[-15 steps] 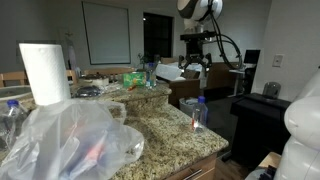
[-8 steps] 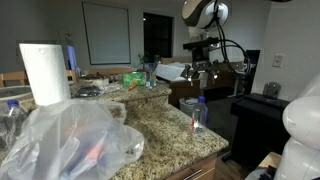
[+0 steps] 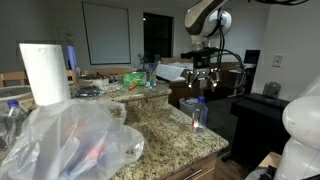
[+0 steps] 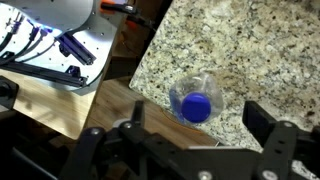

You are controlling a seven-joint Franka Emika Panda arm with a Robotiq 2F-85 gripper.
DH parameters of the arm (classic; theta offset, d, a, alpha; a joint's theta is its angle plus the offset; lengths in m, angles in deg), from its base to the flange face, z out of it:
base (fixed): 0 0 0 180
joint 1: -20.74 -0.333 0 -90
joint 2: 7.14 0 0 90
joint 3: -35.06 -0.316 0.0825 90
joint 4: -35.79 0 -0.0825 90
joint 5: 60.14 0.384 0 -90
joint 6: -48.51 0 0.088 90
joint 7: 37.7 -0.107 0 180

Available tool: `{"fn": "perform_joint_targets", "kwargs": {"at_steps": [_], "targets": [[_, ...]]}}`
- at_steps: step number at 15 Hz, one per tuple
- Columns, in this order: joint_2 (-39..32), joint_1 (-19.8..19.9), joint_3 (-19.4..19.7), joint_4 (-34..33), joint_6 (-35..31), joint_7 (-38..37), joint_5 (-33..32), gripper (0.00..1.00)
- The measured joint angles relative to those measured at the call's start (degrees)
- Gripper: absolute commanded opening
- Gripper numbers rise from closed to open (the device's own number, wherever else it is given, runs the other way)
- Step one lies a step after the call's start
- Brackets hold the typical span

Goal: Pick up the bottles from the counter and put them in the plastic bag

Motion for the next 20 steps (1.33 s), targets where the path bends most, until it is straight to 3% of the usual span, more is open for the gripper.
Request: {"fn": "perform_joint_targets", "kwargs": {"at_steps": [5, 9, 11, 20], "targets": [[0.10, 0.14, -0.34, 3.14, -10.15, -4.88, -0.24, 1.00], [0.10, 0.18, -0.56, 4.60, -11.19, -6.98, -0.77, 1.00], [0.10, 0.27, -0.56, 5.19, -11.19, -7.80, -1.56, 0.74], [0.09, 0.29, -0.75, 6.03, -11.19, -7.96, -1.64, 0.15]]}}
